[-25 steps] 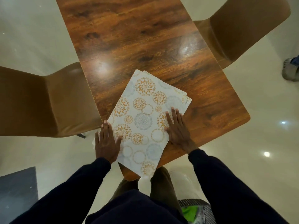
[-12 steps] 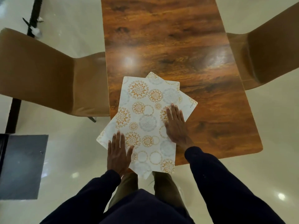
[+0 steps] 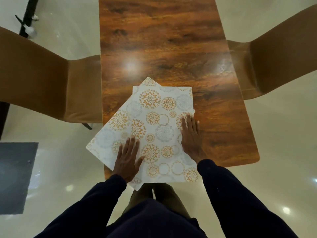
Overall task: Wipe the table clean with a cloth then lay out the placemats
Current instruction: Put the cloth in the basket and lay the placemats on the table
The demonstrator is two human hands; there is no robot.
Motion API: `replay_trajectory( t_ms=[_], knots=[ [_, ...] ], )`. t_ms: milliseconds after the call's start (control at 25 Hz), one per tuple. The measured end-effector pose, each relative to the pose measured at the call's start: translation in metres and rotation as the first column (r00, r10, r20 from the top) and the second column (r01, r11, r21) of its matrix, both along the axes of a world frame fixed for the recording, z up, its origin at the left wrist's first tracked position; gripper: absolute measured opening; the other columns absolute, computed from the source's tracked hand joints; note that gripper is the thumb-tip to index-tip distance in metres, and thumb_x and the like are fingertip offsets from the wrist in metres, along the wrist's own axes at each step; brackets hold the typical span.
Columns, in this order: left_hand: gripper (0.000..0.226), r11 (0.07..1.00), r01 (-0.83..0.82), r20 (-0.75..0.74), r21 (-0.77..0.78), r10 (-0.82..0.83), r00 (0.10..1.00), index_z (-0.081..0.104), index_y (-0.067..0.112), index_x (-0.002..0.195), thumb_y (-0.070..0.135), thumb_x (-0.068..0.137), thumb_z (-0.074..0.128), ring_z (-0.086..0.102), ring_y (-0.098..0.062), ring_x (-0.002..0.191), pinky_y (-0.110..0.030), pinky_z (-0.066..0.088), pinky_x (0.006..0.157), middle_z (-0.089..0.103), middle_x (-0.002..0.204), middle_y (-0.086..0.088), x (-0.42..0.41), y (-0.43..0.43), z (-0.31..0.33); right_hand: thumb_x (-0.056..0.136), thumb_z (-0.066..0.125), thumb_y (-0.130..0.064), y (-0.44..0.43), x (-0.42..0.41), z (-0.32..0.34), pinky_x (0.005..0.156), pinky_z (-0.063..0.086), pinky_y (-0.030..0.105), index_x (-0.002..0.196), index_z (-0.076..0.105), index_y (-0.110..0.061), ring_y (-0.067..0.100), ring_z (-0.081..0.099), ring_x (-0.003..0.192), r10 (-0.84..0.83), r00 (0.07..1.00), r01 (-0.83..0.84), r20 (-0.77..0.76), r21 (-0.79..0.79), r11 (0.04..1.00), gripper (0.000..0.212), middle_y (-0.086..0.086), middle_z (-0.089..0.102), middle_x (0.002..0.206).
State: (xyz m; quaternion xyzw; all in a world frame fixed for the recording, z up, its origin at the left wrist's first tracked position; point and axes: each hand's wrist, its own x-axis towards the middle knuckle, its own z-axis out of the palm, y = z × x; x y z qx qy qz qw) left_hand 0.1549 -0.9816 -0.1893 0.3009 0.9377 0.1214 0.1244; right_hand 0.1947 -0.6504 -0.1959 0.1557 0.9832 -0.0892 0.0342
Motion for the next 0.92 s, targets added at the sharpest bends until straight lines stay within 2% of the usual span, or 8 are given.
replay_trajectory(
  t_ms=[80,200,280,360,560,760,920],
  knots=[
    [0.079,0.999,0.03,-0.031,-0.012,-0.03,0.999,0.024,0.008,0.167,0.058,0.108,0.032,0.013,-0.034,0.164,-0.052,0.005,0.132,0.013,0.177,-0.017,0.006,0.016,-0.002,0.1,0.039,0.0,0.008,0.012,0.005,0.131,0.013,0.057,0.168,0.011,-0.005,0.036,-0.003,0.163,-0.026,1.0,0.026,-0.002,-0.042,0.999,0.073,0.021,-0.001,0.175],
    [0.08,0.998,0.034,-0.073,-0.044,-0.037,0.997,0.028,0.004,0.165,0.057,0.106,0.036,0.018,-0.038,0.162,-0.058,0.013,0.13,0.016,0.175,-0.022,0.01,0.049,-0.004,0.113,0.028,-0.025,0.002,0.036,0.009,0.131,0.017,0.057,0.165,0.021,-0.003,0.035,0.004,0.163,-0.028,0.999,0.024,-0.036,-0.105,0.994,0.057,0.021,0.008,0.175],
    [0.08,0.998,0.029,-0.072,-0.061,-0.033,0.997,0.031,0.002,0.164,0.056,0.105,0.036,0.02,-0.04,0.161,-0.06,0.014,0.129,0.019,0.174,-0.024,0.009,0.074,-0.005,0.112,0.032,-0.042,-0.004,0.056,0.007,0.133,0.011,0.053,0.165,0.026,-0.004,0.034,0.007,0.163,-0.014,0.999,0.008,-0.045,-0.14,0.99,0.065,0.02,0.012,0.175],
    [0.08,0.998,0.024,-0.072,-0.062,-0.028,0.997,0.033,0.001,0.163,0.055,0.104,0.036,0.018,-0.039,0.161,-0.059,0.011,0.13,0.02,0.173,-0.025,0.004,0.103,-0.006,0.109,0.041,-0.049,0.008,0.066,0.003,0.133,0.008,0.054,0.165,0.027,-0.006,0.034,0.007,0.164,-0.045,0.997,0.036,-0.062,-0.137,0.99,0.072,0.02,0.012,0.175],
    [0.079,0.999,0.016,-0.072,-0.05,-0.02,0.997,0.025,0.005,0.167,0.056,0.107,0.033,0.015,-0.038,0.163,-0.058,0.012,0.13,0.013,0.176,-0.02,-0.013,0.183,-0.004,0.11,0.039,-0.045,0.088,0.036,0.001,0.129,0.018,0.06,0.166,0.026,-0.006,0.036,0.009,0.163,-0.032,0.998,0.026,-0.053,-0.113,0.993,0.069,0.021,0.012,0.175],
    [0.078,1.0,-0.028,-0.136,0.009,0.029,0.99,0.026,0.007,0.167,0.057,0.108,0.034,0.014,-0.035,0.164,-0.061,0.02,0.128,0.014,0.177,-0.017,-0.033,0.249,-0.014,0.112,0.041,-0.037,0.169,-0.024,-0.006,0.129,0.016,0.06,0.168,0.019,-0.009,0.034,0.003,0.164,0.082,0.995,-0.087,-0.06,-0.095,0.992,0.067,0.019,0.005,0.176],
    [0.075,0.996,-0.087,-0.178,-0.006,0.085,0.98,0.026,0.007,0.167,0.054,0.109,0.033,0.015,-0.036,0.163,-0.062,0.022,0.128,0.014,0.177,-0.016,-0.064,0.287,-0.016,0.113,0.038,-0.038,0.204,-0.07,-0.01,0.131,0.013,0.058,0.168,0.015,-0.01,0.033,-0.001,0.164,0.127,0.99,-0.131,-0.059,-0.076,0.988,0.066,0.018,0.001,0.176]
  ],
)
